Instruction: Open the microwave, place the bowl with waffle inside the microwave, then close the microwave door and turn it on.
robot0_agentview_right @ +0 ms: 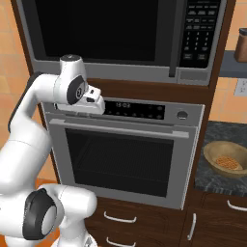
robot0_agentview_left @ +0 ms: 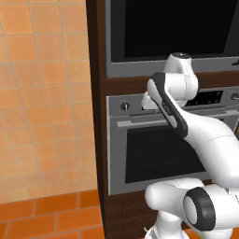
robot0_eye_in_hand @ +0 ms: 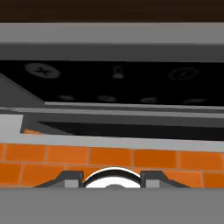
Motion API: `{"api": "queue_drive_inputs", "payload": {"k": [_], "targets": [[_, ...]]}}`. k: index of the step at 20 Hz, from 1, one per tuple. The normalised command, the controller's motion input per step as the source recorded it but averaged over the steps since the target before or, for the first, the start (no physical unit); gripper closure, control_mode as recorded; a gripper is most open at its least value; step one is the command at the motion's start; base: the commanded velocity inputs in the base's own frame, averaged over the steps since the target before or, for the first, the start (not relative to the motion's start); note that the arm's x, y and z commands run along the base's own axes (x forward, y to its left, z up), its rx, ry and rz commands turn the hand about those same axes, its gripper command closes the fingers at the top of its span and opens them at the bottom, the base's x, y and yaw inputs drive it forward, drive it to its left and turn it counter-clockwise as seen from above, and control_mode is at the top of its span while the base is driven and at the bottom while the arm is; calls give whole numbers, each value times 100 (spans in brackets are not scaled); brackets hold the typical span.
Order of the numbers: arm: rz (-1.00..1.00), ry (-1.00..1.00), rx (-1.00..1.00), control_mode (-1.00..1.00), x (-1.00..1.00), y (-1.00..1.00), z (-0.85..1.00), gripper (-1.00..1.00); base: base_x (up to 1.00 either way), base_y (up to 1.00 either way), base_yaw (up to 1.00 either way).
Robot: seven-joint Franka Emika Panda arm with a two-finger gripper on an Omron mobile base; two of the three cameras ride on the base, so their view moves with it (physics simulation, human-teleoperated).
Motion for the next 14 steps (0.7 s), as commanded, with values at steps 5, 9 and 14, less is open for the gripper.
{"api": "queue_drive_inputs", "payload": {"k": [5,9,14], "targets": [[-3,-1,0,-100,-50,-11,0,-100,0,0,0],[-15,-5,2,-100,-96,-49,0,-100,0,0,0],[-5,-29,3,-100,-54,-42,1,-100,0,0,0]]}}
